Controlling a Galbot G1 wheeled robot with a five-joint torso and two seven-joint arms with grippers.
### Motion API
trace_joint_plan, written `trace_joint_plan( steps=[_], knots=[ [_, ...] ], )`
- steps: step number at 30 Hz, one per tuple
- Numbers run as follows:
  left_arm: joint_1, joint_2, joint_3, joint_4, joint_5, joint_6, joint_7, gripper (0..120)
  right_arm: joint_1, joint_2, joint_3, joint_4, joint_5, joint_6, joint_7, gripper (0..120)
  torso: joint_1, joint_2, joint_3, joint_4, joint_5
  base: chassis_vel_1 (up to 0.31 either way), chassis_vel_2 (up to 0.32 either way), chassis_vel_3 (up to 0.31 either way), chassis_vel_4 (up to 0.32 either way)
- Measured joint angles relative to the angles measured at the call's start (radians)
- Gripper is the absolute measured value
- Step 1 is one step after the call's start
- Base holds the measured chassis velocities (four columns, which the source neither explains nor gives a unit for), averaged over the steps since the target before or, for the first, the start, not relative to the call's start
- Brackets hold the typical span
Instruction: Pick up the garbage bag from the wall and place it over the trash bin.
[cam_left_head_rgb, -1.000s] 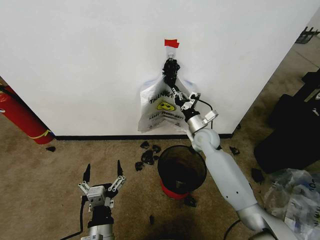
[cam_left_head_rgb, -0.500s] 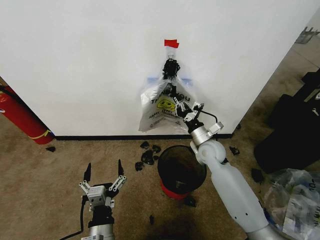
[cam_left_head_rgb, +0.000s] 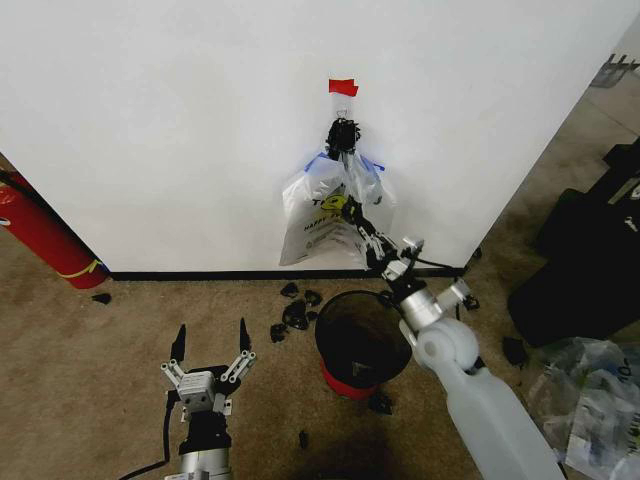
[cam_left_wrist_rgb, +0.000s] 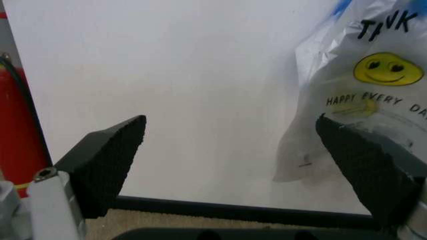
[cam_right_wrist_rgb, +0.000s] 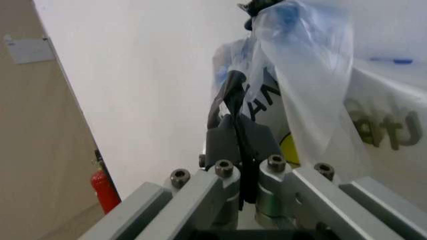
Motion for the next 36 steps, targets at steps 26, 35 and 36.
trace_joint_plan(
  steps=[26,35,36],
  knots=[
    [-0.026,0.049,0.013,0.022,-0.040,0.000,0.002,100,-0.534,0.047,0.264,0.194,-0.245,0.236,-0.197,0,0.000,0.000,0.000,0.0000,-0.0001,0.000,0.000,0.000,0.000],
    [-0.023,0.056,0.010,0.018,-0.047,0.000,0.002,100,-0.610,0.049,0.309,0.190,-0.258,0.348,-0.236,0,0.000,0.000,0.000,0.0000,-0.0001,0.000,0.000,0.000,0.000],
    [-0.023,0.057,0.009,0.018,-0.048,-0.001,0.003,100,-0.612,0.051,0.313,0.184,-0.266,0.362,-0.239,0,0.000,0.000,0.000,0.0000,0.0000,0.000,0.000,0.000,0.000]
  ],
)
